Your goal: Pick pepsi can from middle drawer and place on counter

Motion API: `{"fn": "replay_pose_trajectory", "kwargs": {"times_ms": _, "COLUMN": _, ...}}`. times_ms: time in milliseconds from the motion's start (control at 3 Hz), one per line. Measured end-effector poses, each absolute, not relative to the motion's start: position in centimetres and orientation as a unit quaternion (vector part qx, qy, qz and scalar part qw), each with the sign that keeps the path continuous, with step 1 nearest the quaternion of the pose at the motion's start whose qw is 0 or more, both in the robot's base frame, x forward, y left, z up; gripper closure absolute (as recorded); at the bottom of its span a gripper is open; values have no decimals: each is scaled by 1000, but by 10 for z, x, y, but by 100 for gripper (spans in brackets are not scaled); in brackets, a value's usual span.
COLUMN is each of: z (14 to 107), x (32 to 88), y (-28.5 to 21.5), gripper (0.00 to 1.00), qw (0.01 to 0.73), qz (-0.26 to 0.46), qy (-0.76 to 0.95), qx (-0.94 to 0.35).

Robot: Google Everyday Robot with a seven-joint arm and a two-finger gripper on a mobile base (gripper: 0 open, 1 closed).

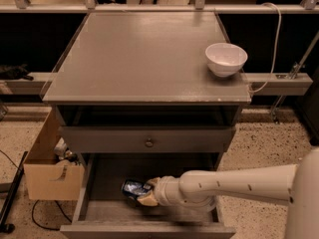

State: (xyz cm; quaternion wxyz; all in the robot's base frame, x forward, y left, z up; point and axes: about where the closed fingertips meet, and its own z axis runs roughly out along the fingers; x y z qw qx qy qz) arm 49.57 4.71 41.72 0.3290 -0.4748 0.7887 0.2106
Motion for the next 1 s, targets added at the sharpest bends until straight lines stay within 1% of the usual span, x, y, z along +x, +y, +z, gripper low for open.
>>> {"fn": "replay_pose_trajectory", "kwargs": {"times_ms": 333, "z": 472, "x": 522, "y": 27, "gripper": 100, "qw": 358, "qz": 201, "qy": 781, "qx": -471}}
{"fn": "replay_pose_trajectory", "kwargs": {"times_ms": 667, "z": 524, "x": 531, "y": 8, "gripper": 100, "qw": 363, "qz": 207, "qy": 782, "qx": -462}}
{"fn": "replay_pose_trajectory", "kwargs": {"times_ms": 1000, "z": 593, "x": 514, "y": -12, "gripper": 100, "qw": 363, "qz": 206, "qy": 777, "qx": -471}}
